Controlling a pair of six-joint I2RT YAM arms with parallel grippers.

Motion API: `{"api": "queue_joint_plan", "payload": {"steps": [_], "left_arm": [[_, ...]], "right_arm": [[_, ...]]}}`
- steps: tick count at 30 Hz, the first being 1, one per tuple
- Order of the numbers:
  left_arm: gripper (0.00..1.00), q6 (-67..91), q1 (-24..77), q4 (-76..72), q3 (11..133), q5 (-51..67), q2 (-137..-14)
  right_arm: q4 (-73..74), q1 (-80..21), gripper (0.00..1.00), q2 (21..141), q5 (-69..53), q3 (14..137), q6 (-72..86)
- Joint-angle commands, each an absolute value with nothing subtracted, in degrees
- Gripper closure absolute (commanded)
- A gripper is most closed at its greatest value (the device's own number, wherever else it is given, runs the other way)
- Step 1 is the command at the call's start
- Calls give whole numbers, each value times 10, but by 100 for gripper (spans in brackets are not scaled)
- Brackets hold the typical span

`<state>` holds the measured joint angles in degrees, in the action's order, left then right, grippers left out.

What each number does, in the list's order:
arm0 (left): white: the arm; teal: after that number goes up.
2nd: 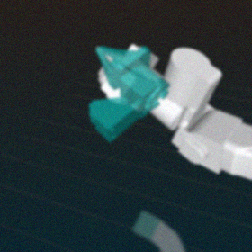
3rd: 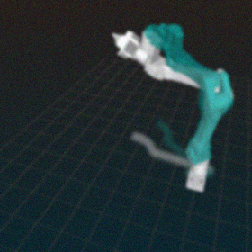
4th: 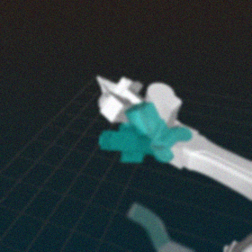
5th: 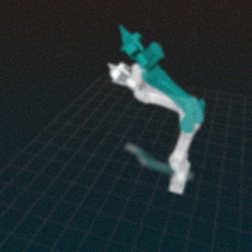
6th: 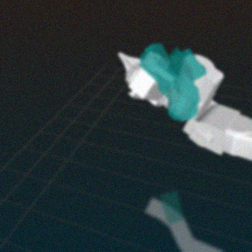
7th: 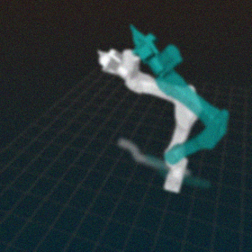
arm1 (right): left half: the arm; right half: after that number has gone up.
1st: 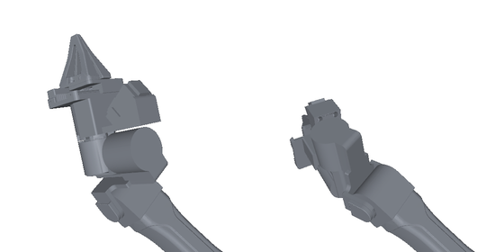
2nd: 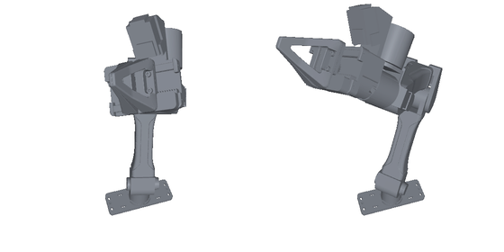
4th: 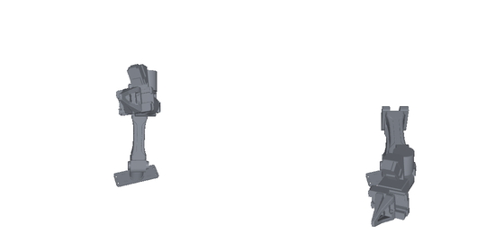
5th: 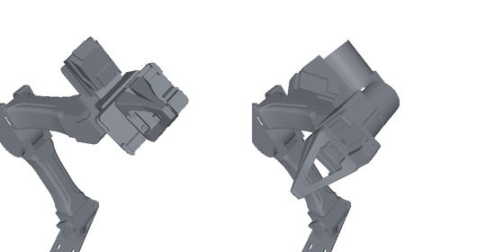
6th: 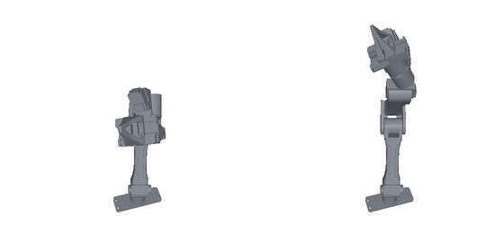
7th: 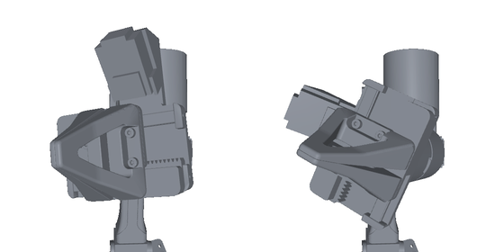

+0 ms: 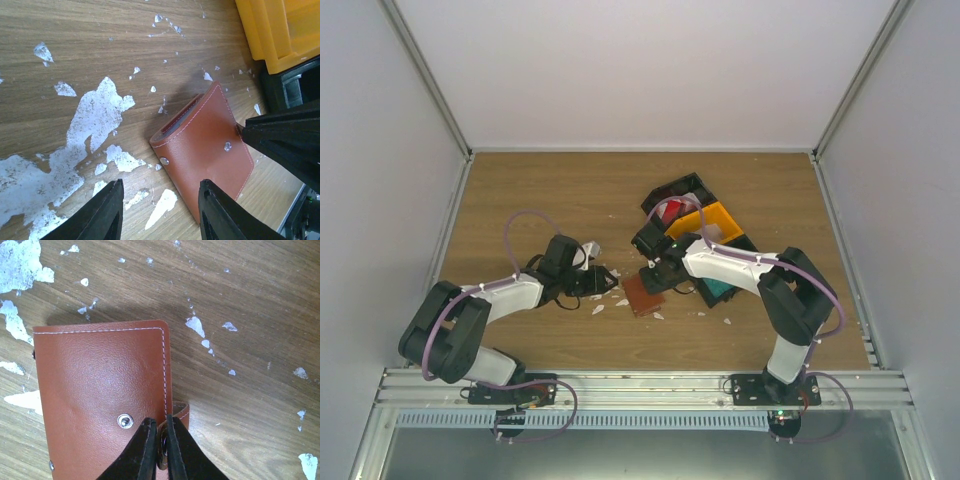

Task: Put the credit cards into the card holder
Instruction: Close the card holder at the center of the board.

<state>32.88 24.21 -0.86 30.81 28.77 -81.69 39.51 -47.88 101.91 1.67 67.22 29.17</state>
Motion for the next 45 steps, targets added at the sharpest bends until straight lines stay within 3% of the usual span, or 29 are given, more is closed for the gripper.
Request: {"api": "queue_joint_plan", "payload": {"steps": [1, 4, 8, 15, 25, 31, 45], "left_arm": [[56, 337, 239, -42, 296, 303, -807], [56, 337, 238, -42, 294, 303, -808], [56, 337, 238, -44, 293, 303, -809], [53, 339, 239, -46, 289, 306, -810], [51, 340, 238, -47, 286, 304, -814], [51, 342, 239, -49, 285, 306, -817], [53, 382, 243, -116, 245, 375, -850]], "right_arm": [[399, -482, 89, 1013, 30, 682, 303], [401, -482, 89, 1012, 33, 681, 306], [398, -481, 96, 1007, 36, 676, 304], [393, -482, 89, 1001, 34, 675, 308], [399, -482, 90, 998, 47, 672, 319], [397, -482, 99, 1002, 42, 667, 319], [289, -478, 99, 989, 23, 635, 313]]}}
